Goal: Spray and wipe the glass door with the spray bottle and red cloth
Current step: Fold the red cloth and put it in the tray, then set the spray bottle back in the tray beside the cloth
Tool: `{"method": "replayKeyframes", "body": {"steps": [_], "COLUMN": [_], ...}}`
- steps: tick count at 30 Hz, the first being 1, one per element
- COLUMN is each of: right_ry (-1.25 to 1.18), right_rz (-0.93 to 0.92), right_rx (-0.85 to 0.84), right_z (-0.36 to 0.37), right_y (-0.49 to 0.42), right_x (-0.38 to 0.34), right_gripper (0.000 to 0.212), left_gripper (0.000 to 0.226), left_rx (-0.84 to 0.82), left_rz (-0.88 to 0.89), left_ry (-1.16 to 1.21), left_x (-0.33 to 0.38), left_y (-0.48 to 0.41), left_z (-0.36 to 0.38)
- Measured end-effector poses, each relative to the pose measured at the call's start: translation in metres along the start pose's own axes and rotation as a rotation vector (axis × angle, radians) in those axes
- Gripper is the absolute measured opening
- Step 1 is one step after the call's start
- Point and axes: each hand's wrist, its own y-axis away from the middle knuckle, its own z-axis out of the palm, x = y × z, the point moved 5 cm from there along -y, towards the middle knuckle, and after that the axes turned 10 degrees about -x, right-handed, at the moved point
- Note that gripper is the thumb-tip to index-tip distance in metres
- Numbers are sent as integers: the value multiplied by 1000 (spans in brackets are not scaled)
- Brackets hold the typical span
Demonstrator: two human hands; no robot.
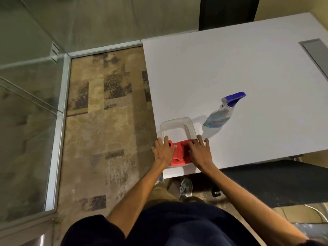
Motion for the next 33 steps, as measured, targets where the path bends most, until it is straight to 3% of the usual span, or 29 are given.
{"method": "replayKeyframes", "body": {"steps": [6,12,17,22,27,33], "right_ry": [-107,-435,-766,-1018,-1116,-1144], "right_rz": [-61,25,138,162,94,96], "right_rx": [50,317,569,654,598,598], "right_z": [-4,-43,-79,-101,-121,-130], "right_y": [9,19,36,37,17,1], "right_x": [10,38,90,127,139,143], "right_gripper": [37,23,19,49,89,97], "left_gripper": [65,66,63,50,61,53], "left_rx": [98,365,423,333,233,208], "left_rz": [34,55,189,384,470,577], "left_ry": [95,-82,-38,396,569,707], "left_x": [11,40,81,125,168,197], "left_y": [10,21,28,22,8,-2], "left_z": [3,-3,-15,-32,-47,-61]}}
